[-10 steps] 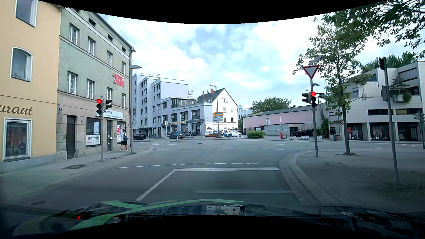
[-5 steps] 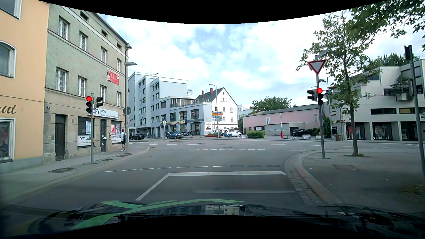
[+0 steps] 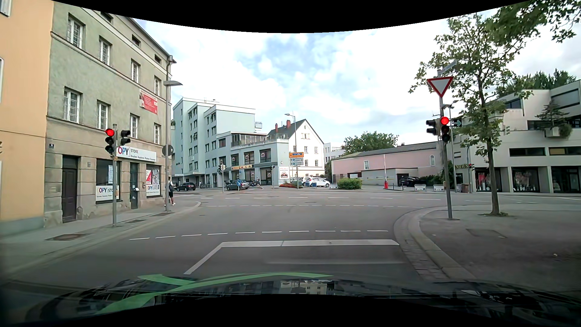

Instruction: Follow the waypoints while adhering to traffic rules and regulations

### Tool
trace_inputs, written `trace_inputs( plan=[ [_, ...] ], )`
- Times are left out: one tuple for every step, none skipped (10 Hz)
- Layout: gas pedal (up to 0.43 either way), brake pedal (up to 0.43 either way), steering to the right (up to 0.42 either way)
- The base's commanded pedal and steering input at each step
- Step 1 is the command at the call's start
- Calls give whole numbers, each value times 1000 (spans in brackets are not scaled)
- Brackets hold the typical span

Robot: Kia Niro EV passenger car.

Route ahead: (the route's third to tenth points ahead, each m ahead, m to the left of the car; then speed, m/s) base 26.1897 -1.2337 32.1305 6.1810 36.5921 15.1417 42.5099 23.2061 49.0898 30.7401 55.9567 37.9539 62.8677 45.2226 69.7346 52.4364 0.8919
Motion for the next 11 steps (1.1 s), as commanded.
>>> trace_inputs(
  plan=[
    [0, 177, 10],
    [0, 183, 11],
    [0, 189, 10],
    [0, 207, 11],
    [0, 220, 11],
    [0, 232, 10],
    [0, 238, 11],
    [0, 256, 10],
    [0, 256, 10],
    [0, 280, 10],
    [0, 329, 10]
  ],
)
